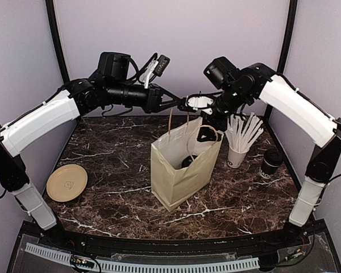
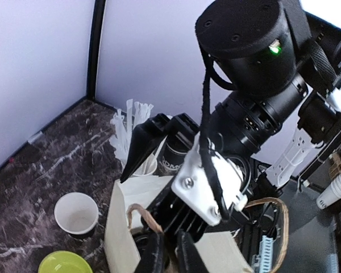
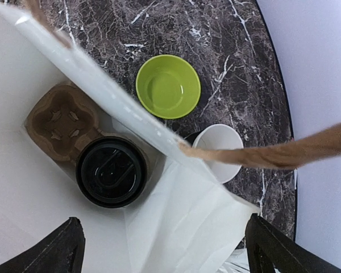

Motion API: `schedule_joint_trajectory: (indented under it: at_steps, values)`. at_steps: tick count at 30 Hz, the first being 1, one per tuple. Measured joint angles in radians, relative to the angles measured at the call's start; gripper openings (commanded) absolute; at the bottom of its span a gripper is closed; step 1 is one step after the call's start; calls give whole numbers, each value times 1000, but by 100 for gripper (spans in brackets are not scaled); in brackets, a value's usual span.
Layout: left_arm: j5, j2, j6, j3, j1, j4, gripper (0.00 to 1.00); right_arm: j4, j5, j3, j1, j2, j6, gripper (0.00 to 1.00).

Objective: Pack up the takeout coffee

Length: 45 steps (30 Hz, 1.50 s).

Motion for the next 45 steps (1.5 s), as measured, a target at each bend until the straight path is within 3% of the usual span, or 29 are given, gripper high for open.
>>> schedule_joint_trajectory:
  at_steps: [2,9,16,17,18,20,21,22,24,27,32,40,43,45]
  values:
    - [0,14,5,23,3,-7,0,-3,3,-17,-16,-20,0,99]
    - [-120,130,36,74,70,-49,0,39,-148,-32,-32,-169,-49,99]
    - [-138,156,61,131,67,-98,2,71,-204,-43,-91,-208,-51,99]
    - [-138,156,66,148,67,-103,10,75,-208,-49,-97,-208,-48,99]
    - [-137,156,71,172,67,-110,29,80,-213,-58,-108,-208,-46,99]
    - [-132,156,80,206,67,-116,51,90,-217,-74,-129,-210,-42,99]
    - [-130,156,85,219,67,-121,57,96,-218,-86,-139,-212,-40,99]
    - [-130,153,86,225,67,-126,69,104,-219,-102,-153,-216,-37,99]
    - [-137,142,91,220,67,-137,81,115,-223,-130,-177,-224,-31,99]
    - [-159,104,96,172,67,-148,84,139,-246,-190,-225,-253,-14,99]
    - [-169,81,126,151,82,-180,78,188,-287,-300,-317,-336,13,99]
    - [-19,109,146,157,118,-194,40,259,-344,-443,-482,-468,51,99]
    - [47,164,151,206,118,-202,34,274,-357,-461,-521,-481,64,99]
    - [83,197,151,234,118,-207,25,280,-367,-464,-534,-480,70,99]
